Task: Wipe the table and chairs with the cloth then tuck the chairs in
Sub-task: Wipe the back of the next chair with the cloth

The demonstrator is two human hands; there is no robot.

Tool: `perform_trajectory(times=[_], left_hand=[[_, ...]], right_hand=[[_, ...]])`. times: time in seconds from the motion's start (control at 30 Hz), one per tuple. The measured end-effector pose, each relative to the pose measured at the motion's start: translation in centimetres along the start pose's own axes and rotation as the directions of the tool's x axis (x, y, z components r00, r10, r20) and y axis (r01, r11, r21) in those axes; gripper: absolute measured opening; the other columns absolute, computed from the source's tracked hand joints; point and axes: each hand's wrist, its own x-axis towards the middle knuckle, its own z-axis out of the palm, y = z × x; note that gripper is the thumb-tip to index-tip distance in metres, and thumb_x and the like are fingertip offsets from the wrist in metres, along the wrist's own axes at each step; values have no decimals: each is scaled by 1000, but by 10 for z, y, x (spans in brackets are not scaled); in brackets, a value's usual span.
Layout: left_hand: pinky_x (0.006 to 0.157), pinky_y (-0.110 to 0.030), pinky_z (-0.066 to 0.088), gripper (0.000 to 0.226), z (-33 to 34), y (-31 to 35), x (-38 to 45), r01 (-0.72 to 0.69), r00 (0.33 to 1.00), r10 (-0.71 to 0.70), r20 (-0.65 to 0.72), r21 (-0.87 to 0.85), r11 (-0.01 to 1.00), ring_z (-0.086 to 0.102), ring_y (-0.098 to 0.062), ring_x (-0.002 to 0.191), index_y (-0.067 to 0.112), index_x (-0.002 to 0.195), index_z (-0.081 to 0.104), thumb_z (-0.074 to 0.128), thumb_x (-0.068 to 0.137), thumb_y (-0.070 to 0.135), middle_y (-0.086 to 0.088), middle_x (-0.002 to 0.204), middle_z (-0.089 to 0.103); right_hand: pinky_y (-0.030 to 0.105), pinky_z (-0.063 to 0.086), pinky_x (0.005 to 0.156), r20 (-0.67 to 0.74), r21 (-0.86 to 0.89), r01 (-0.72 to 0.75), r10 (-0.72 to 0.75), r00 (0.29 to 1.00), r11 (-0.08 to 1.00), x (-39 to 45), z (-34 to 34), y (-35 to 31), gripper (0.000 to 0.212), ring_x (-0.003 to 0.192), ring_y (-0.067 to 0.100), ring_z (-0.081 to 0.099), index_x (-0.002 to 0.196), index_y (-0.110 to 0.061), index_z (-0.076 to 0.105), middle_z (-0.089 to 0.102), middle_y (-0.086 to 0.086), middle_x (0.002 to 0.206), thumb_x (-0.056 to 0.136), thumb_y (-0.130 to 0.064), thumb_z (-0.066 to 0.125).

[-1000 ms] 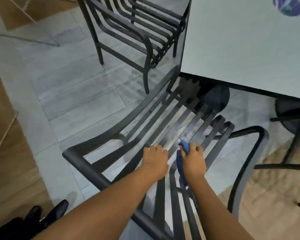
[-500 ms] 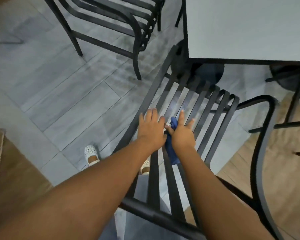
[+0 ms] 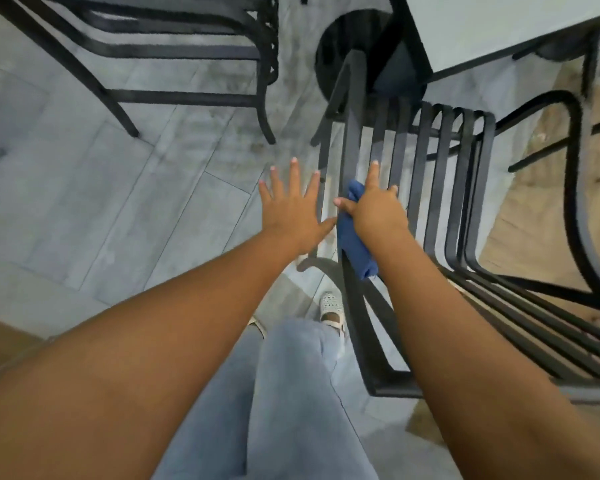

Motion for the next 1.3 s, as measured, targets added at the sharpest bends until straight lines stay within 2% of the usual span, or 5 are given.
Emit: perform_trajectory(times=[0.27, 0.4, 0.57, 0.9, 1.3], left_hand=[[107, -61, -10, 94, -32, -84, 19, 29, 999, -32, 26, 116, 993, -21, -44, 137, 26, 146, -19, 22, 81, 79, -15, 152, -26], [108, -60, -9, 90, -58, -116, 46, 39, 999, -39, 1, 122, 992, -19, -44, 138, 24, 148, -16, 25, 84, 74, -17, 153, -23], [108, -60, -8, 81, -99, -159, 94, 56, 998, -51, -34, 138, 989, -16, -41, 140, 21, 150, -5, 29, 91, 64, -18, 154, -18], [109, -61, -4, 71, -180, -230, 169, 114, 992, -108, -67, 97, 989, -10, -41, 141, 19, 150, 2, 33, 96, 51, -19, 155, -9], [107, -64, -6, 71, -234, -317, 264, 131, 989, -121, -83, 119, 984, -12, -42, 141, 19, 150, 3, 39, 95, 47, -19, 156, -6]], right_hand=[[46, 45, 91, -96, 64, -13, 19, 995, 998, -9, -10, -73, 98, 122, 41, 47, 151, -22, -8, 23, 27, 149, 85, -49, 59], [37, 44, 75, -161, 177, 142, -114, 980, 974, 4, -17, -108, 57, 103, 34, 58, 133, -6, 44, 60, 19, 111, 92, -45, 52], [16, 35, 53, -227, 545, 248, -144, 963, 801, 26, -26, -162, 37, 67, 11, 54, 77, -14, 57, 55, -5, 69, 87, -49, 59], [33, 50, 76, 187, 961, -126, -242, 952, 248, 90, -67, -273, 37, 88, 22, 62, 119, -7, 58, 63, 10, 96, 83, -17, 51], [61, -13, 101, -338, -125, 453, -467, 817, 883, 171, -49, -422, 116, 138, 42, -25, 135, -25, -39, -30, 23, 149, 84, -3, 63]])
